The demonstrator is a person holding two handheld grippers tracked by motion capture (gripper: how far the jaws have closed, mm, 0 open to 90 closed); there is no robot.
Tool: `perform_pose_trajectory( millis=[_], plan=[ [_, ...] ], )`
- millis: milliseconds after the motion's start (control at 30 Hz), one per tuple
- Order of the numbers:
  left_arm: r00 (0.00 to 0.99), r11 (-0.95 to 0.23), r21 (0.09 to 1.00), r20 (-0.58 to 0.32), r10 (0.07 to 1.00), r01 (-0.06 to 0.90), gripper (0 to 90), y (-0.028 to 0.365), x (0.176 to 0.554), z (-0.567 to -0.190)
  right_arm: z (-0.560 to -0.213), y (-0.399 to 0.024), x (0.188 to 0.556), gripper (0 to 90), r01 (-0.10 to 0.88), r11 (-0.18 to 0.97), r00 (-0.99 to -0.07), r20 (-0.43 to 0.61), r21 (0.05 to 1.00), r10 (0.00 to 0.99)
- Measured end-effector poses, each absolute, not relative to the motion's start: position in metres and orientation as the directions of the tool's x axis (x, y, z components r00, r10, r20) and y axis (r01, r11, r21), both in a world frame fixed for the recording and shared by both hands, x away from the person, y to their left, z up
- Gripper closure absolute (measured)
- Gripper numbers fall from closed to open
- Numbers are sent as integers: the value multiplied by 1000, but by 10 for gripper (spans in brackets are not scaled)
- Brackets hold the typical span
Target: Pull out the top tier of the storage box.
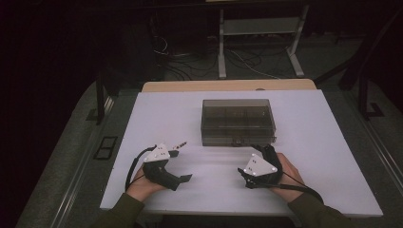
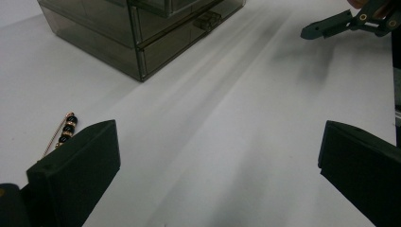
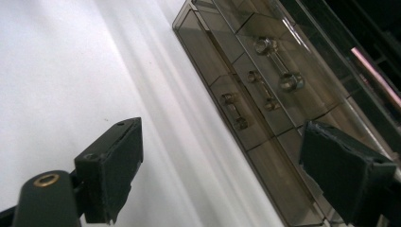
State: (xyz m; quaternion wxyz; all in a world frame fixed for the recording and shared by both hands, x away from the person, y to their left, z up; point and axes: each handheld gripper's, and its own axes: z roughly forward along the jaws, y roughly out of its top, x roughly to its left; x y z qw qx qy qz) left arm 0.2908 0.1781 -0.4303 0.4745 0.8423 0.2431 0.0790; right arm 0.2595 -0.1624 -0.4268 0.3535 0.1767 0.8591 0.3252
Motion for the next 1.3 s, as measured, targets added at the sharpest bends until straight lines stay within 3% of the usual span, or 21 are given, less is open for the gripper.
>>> perform_pose_trajectory(
  millis=[600, 1300],
  plan=[
    [868, -430, 838, -99, 487, 337, 0, 178, 291, -430, -423, -171, 269, 142, 210, 610, -770, -255, 764, 585],
    [866, -430, 837, -98, 490, 339, 0, 179, 291, -430, -416, -187, 281, 145, 369, 469, -797, 12, 802, 604]
  ],
)
